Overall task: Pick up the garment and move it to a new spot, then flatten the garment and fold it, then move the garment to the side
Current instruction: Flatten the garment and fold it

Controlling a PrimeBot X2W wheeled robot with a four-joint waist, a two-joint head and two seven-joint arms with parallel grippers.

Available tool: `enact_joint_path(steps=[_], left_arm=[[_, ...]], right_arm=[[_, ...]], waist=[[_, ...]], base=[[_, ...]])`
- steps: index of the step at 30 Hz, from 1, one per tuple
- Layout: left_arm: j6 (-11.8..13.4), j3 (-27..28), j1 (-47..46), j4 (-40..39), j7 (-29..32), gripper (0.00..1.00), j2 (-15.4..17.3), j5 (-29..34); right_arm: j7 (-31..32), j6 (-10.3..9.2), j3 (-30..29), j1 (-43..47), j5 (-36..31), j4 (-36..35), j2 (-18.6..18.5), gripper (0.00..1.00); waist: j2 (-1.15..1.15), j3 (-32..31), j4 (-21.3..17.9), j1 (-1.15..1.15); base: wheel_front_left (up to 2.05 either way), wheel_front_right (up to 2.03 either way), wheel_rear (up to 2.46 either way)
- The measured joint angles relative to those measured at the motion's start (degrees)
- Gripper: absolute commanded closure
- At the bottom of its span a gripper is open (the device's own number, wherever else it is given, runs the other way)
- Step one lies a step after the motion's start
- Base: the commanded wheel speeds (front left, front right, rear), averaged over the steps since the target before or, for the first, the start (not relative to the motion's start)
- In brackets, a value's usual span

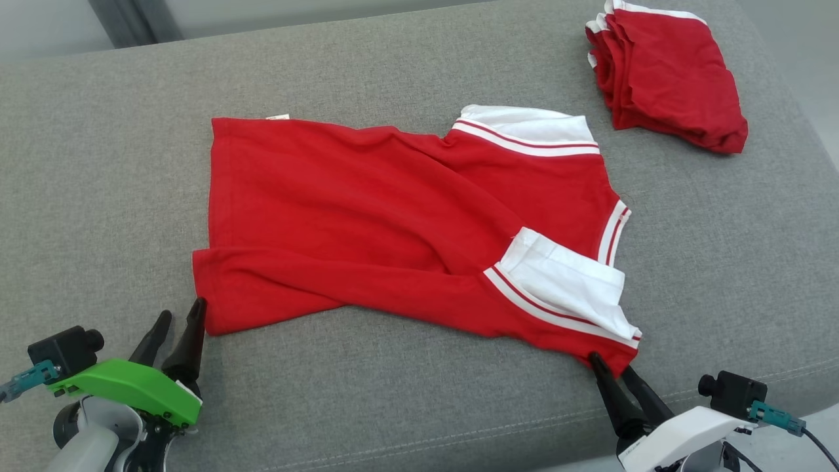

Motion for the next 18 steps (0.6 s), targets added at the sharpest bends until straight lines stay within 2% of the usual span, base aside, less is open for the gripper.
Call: enact_joint_path(steps=[7, 8, 9, 10, 13, 18], left_arm=[[0.01, 0.13, 0.0, -0.51, -0.01, 0.0, 0.04, 0.02], [0.01, 0.13, 0.0, -0.62, -0.01, 0.0, 0.04, 0.04], [0.01, 0.12, 0.0, -0.73, -0.02, 0.0, 0.04, 0.07], [0.01, 0.12, 0.0, -0.87, -0.09, 0.0, 0.04, 0.21], [0.0, -0.01, 0.0, -1.43, -0.19, 0.0, -0.04, 0.26], [0.01, -0.14, 0.15, -2.44, -0.01, 0.0, -1.03, -2.37]], right_arm=[[1.05, 0.02, 0.15, -1.07, 3.65, 1.48, 0.13, 0.0], [1.05, 0.02, 0.15, -1.09, 4.22, 1.49, 0.21, 0.06], [1.05, 0.02, 0.14, -1.14, 4.79, 1.52, 0.27, 0.36], [1.05, 0.02, 0.18, -1.25, 5.44, 1.53, 0.33, 0.36], [1.08, 0.01, 0.52, -1.9, 6.83, 1.4, 0.54, 0.99], [1.31, 0.01, 1.62, -3.46, 7.47, 1.16, 0.48, 1.0]], waist=[[0.0, 0.14, 0.38, 0.0], [0.0, 0.16, 0.45, 0.0], [0.0, 0.19, 0.51, 0.0], [0.0, 0.21, 0.58, 0.0], [0.0, 0.31, 0.71, 0.0], [0.0, 0.39, 0.64, 0.0]], base=[[0.0, 0.0, 0.0], [0.0, 0.0, 0.0], [0.0, 0.0, 0.0], [0.0, 0.0, 0.0], [0.0, 0.0, 0.0], [0.0, 0.0, 0.0]])
